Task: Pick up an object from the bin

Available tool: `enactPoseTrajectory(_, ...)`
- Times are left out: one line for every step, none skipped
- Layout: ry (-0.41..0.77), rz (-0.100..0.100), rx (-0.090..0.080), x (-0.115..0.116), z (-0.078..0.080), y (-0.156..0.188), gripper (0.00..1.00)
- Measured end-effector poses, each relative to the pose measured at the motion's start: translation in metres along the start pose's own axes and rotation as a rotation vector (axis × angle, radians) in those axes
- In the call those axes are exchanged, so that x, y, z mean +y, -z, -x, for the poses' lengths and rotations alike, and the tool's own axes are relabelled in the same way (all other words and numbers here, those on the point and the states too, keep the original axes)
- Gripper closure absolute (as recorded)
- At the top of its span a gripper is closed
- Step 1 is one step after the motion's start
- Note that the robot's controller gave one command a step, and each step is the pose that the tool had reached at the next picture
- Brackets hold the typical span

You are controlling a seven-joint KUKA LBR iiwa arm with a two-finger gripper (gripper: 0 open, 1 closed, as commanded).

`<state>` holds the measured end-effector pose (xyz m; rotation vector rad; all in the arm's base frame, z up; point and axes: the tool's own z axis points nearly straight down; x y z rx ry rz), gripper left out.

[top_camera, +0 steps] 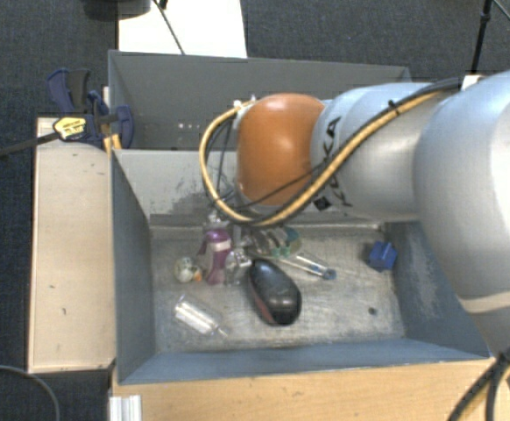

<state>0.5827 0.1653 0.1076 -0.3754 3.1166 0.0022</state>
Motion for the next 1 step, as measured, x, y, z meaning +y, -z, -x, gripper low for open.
enactPoseTrajectory(0.444,-0.001,-0.005,0.0096,0.0012,0.1411,1.0)
